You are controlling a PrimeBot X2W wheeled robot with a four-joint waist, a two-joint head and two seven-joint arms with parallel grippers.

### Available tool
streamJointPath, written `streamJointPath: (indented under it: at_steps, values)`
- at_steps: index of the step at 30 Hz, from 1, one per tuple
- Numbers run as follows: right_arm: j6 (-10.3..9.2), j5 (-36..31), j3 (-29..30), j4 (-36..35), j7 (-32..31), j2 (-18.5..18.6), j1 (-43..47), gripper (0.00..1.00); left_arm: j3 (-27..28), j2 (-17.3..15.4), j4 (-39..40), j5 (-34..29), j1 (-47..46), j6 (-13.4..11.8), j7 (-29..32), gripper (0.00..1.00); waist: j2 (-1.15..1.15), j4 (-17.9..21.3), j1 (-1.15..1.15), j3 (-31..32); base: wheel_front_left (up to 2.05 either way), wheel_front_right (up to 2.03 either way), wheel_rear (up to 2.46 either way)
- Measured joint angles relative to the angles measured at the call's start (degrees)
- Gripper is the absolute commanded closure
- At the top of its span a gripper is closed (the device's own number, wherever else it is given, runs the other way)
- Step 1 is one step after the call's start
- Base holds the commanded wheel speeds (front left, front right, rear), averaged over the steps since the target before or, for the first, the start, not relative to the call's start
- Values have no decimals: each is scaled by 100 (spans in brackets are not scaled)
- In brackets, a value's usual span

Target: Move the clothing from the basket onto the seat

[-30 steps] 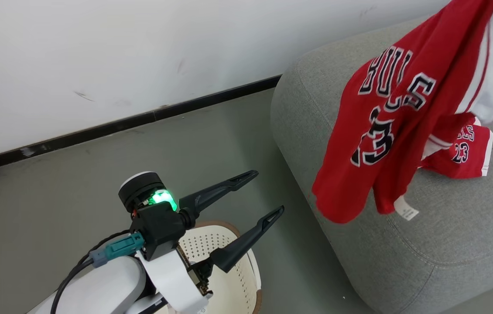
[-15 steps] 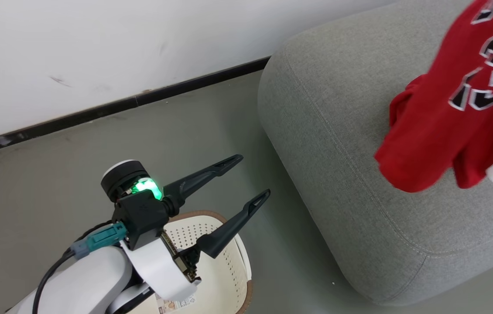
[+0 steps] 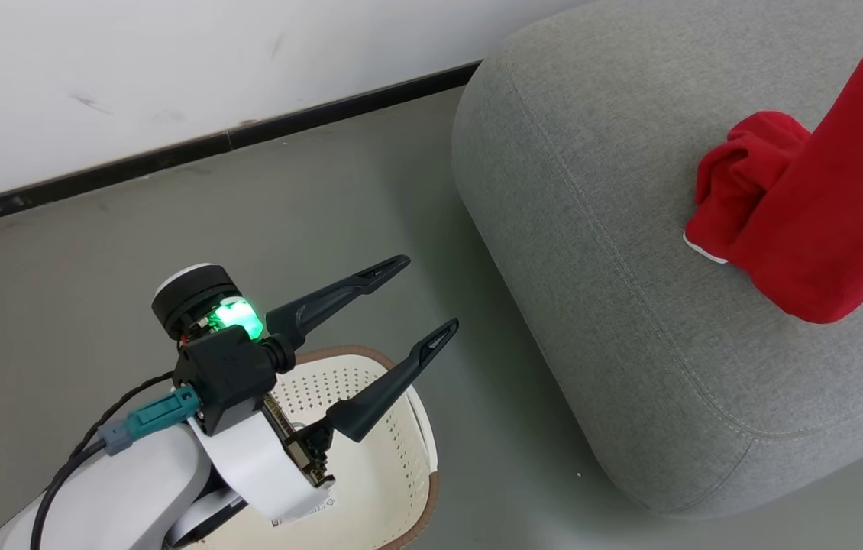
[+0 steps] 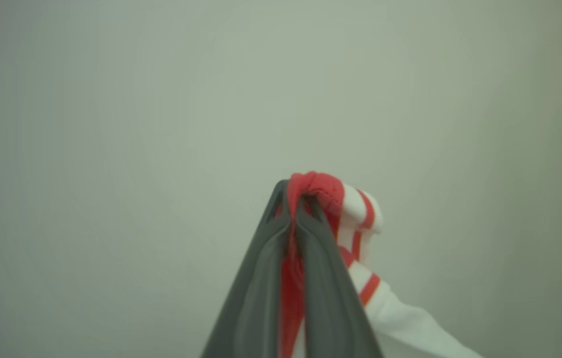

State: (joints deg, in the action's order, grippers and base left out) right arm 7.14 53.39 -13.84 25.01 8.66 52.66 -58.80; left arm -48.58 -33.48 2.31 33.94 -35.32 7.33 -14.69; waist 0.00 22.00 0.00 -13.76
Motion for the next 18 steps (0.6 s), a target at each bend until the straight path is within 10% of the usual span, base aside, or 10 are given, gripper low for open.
streamJointPath:
  at_steps: [18]
  values:
    - [0, -12, -354, 1009, 355, -1009, 1442, 100, 87, -48, 76, -266, -119, 0, 0, 0, 0, -101, 0, -455, 0, 0, 0]
